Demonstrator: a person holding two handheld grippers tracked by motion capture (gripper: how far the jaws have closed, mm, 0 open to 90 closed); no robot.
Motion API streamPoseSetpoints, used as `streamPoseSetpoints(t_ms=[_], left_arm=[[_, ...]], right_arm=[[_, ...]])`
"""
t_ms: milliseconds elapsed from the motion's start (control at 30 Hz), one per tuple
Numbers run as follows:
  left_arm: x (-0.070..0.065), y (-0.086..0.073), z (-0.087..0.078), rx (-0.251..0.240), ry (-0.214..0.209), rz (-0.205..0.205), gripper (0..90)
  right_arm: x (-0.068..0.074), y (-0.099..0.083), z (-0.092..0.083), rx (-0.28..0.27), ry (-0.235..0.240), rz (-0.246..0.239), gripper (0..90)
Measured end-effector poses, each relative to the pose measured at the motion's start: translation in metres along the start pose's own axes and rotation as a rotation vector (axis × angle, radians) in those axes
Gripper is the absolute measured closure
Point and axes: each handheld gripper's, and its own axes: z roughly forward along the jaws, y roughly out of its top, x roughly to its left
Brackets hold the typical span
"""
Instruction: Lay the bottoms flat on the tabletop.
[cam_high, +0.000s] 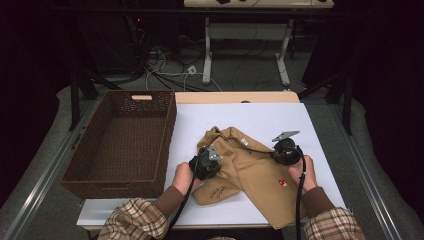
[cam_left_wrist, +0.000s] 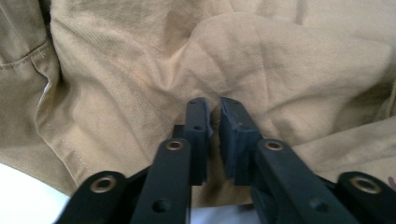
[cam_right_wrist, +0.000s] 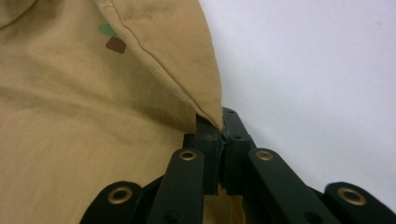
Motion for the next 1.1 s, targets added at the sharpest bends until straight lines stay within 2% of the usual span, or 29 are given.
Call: streamPoseSetpoints(t_ms=[133,667,800,900,967,1000,1100], left_arm=[[0.002,-0.001,0.001,-0.005,0.009,-0.006,90.0],[0.004,-0.003,-0.004,0.0,0.026,0.008,90.0],[0.006,-0.004,-0.005,-0.005,0.029,0.005,90.0],[0.006,-0.003,-0.006,-0.012,0.04,0.005,88.7],[0.006,-0.002,-0.008,-0.009,0.043,0.005,85.8],[0.006,-0.001,-0.01,-0.018,0.044,-0.004,83.3],[0.006,0.0,-0.016,-0.026,0.043,-0.02,70.7]], right_arm=[[-0.001,0.0,-0.003,-0.001,-0.006,-0.004,88.5],[-0.007,-0.002,-0.014,0.0,-0.003,0.019,88.7],[-0.01,-0.003,-0.017,0.017,-0.001,0.032,88.6],[-0.011,-0.004,-0.017,0.049,-0.004,0.034,88.1],[-0.01,-0.004,-0.013,0.061,-0.014,0.019,83.8],[-0.008,-0.004,-0.011,0.061,-0.025,0.001,76.4],[-0.007,-0.003,-0.007,0.026,0.018,-0.023,61.5]])
